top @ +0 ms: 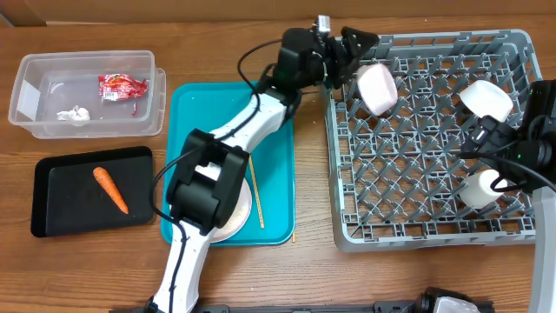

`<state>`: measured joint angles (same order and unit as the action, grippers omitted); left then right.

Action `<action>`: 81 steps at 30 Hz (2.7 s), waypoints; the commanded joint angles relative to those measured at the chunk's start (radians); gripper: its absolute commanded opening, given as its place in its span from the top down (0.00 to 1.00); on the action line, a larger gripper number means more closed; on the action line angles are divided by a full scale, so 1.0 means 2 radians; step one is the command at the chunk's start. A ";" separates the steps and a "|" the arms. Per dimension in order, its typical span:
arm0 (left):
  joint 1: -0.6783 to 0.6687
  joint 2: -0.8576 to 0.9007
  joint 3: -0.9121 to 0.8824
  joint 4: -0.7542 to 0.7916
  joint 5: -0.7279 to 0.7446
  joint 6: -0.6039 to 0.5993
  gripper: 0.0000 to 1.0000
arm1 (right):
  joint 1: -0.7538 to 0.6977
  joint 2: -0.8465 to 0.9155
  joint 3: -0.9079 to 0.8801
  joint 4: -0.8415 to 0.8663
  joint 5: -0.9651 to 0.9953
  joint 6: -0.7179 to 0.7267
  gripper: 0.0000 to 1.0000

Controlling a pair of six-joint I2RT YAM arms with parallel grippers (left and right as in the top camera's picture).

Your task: Sort waste into correct bins and load items into the dishwasher

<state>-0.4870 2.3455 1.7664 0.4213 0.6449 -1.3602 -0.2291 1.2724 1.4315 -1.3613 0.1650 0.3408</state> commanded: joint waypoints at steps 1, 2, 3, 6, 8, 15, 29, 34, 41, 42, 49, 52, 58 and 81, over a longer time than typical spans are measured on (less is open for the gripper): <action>0.008 0.003 0.003 0.000 0.052 0.026 0.00 | -0.002 -0.011 0.005 0.002 0.007 0.004 0.00; 0.010 0.002 0.003 0.000 0.059 0.037 0.00 | -0.002 -0.011 0.005 0.002 0.007 0.004 0.00; 0.012 0.002 0.003 -0.001 0.067 0.051 0.00 | -0.002 -0.011 0.005 0.002 0.007 0.004 0.00; 0.019 -0.006 0.003 -0.041 0.072 0.104 0.00 | -0.002 -0.011 0.005 0.002 0.007 0.004 0.00; 0.022 -0.020 0.003 -0.104 0.065 0.172 0.00 | -0.002 -0.011 0.005 0.002 0.007 0.004 0.00; 0.031 -0.122 0.003 -0.347 -0.081 0.391 0.00 | -0.002 -0.010 0.005 0.002 0.007 0.004 0.00; 0.088 -0.257 0.002 -0.826 -0.317 0.432 0.00 | 0.000 -0.003 0.005 0.024 -0.141 -0.086 0.00; 0.118 -0.257 0.002 -0.892 -0.317 0.415 0.00 | 0.039 0.008 0.005 0.021 -0.211 -0.132 0.02; 0.179 -0.257 0.002 -0.926 -0.312 0.401 0.00 | 0.201 0.027 0.005 0.038 -0.211 -0.131 0.04; 0.189 -0.257 0.002 -0.935 -0.312 0.401 0.00 | 0.247 0.044 0.005 0.051 -0.210 -0.130 0.04; 0.224 -0.257 0.002 -0.945 -0.315 0.401 0.00 | 0.418 0.169 0.005 0.154 -0.161 -0.086 0.08; 0.225 -0.257 0.002 -0.943 -0.315 0.401 0.00 | 0.455 0.217 0.005 0.199 -0.135 -0.077 0.11; 0.225 -0.257 0.002 -0.941 -0.315 0.401 0.00 | 0.498 0.299 0.005 0.301 -0.097 -0.010 0.27; 0.288 -0.257 0.002 -0.919 -0.344 0.377 0.00 | 0.530 0.408 0.005 0.390 -0.069 0.053 0.49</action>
<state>0.0227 1.8351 1.7725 -1.4143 -0.0208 -0.5854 0.8272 2.0727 1.4307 -0.5877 0.0002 0.4229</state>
